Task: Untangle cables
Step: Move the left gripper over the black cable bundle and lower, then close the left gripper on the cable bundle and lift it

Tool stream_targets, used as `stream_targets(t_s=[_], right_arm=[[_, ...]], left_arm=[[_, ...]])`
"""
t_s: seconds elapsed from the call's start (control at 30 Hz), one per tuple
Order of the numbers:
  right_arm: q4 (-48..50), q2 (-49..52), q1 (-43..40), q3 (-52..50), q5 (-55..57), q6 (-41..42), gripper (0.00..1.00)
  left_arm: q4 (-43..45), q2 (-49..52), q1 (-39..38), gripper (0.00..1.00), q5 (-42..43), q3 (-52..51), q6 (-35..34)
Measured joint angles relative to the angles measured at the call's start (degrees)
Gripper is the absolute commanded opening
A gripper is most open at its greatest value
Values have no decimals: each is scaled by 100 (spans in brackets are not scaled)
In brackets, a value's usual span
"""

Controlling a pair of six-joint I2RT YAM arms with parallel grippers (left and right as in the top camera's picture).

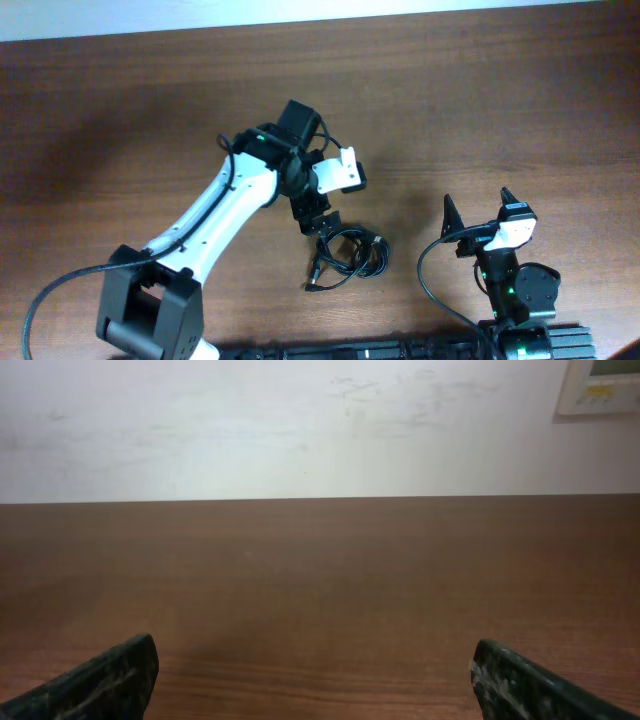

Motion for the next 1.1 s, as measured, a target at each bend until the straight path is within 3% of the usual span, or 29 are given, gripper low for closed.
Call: stream_targets(t_s=[0.37,1.1], right_arm=[[0,0,0,0,-2,0,99],[0,0,0,0,-2,2,98]], left_arm=[[348,164,-754,99,-914,0,-317],[737,1449,-1047,99,-1056,-2,-404]])
